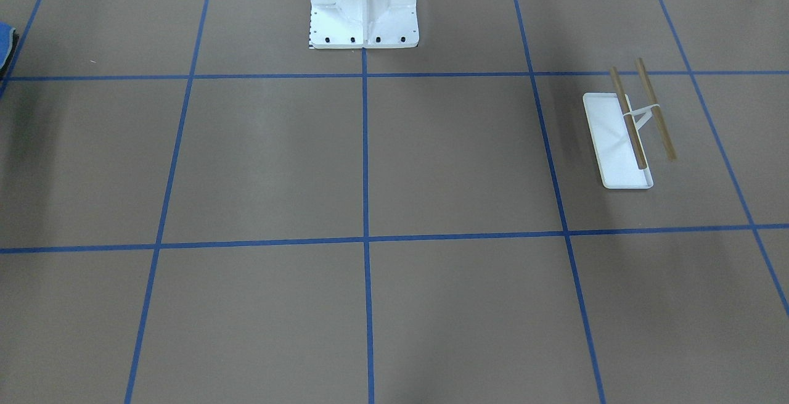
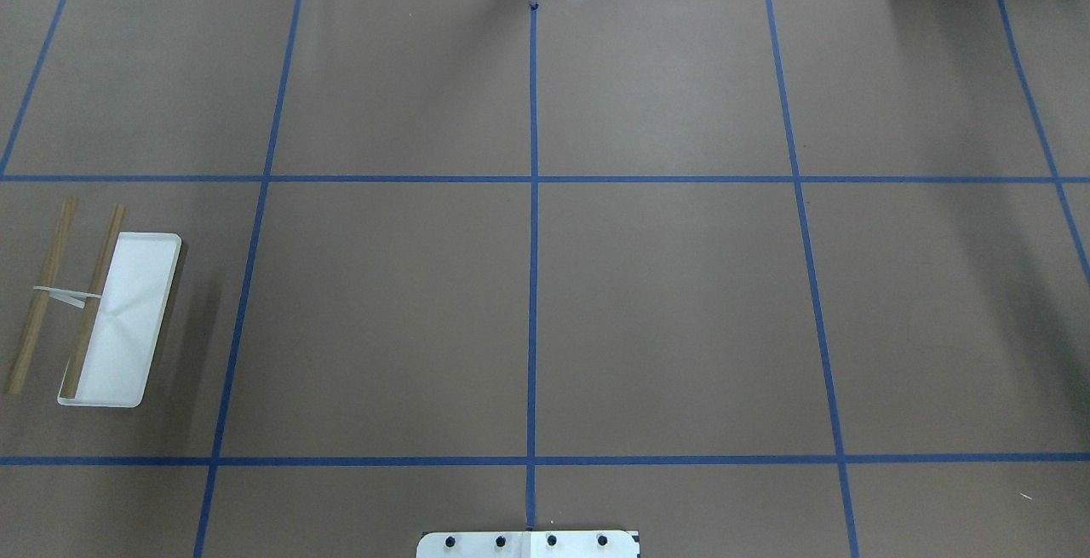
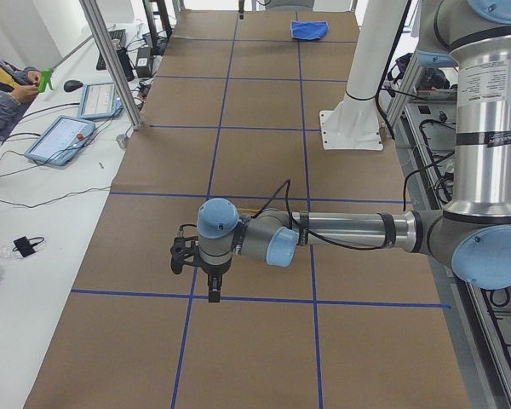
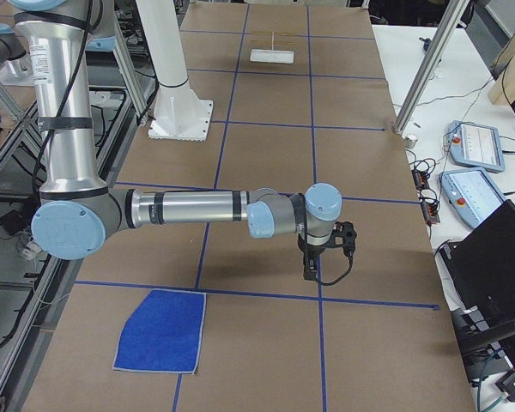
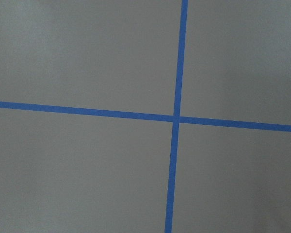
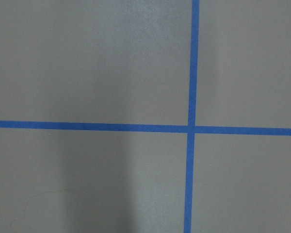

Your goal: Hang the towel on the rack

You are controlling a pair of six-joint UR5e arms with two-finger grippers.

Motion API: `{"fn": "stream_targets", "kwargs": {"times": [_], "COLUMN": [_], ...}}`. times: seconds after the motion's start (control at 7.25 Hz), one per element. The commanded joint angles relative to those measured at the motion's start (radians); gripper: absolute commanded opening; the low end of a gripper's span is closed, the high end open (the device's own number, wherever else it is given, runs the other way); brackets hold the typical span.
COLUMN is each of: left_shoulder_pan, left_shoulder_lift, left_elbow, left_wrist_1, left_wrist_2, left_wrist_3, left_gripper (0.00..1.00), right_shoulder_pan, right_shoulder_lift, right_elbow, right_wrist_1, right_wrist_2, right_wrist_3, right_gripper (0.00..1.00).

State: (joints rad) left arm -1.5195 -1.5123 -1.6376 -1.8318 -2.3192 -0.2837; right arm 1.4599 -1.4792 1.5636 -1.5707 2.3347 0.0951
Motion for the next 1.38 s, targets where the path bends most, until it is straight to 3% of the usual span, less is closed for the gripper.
{"fn": "stream_targets", "kwargs": {"times": [0.0,0.41,0.69,0.97,1.24], "left_shoulder_pan": [0.001,0.001,0.001,0.001,0.001], "left_shoulder_lift": [0.009,0.038,0.041,0.041,0.041], "left_elbow": [-0.011,-0.011,-0.002,0.004,0.009], "left_wrist_1": [-0.021,-0.049,-0.060,-0.060,-0.058], "left_wrist_2": [-0.002,0.001,0.004,-0.002,-0.002], "left_wrist_3": [0.000,0.000,-0.012,-0.014,-0.014], "left_gripper": [0.98,0.98,0.98,0.98,0.98], "right_shoulder_pan": [0.016,0.016,0.013,-0.012,-0.012], "right_shoulder_lift": [0.010,-0.006,-0.077,-0.128,-0.194], "right_elbow": [0.015,0.024,0.125,0.170,0.244], "right_wrist_1": [-0.049,-0.043,-0.042,-0.043,-0.042], "right_wrist_2": [-0.005,0.006,0.014,0.160,0.209], "right_wrist_3": [-0.057,-0.046,-0.052,-0.048,-0.022], "right_gripper": [1.00,1.00,1.00,1.00,1.00]}}
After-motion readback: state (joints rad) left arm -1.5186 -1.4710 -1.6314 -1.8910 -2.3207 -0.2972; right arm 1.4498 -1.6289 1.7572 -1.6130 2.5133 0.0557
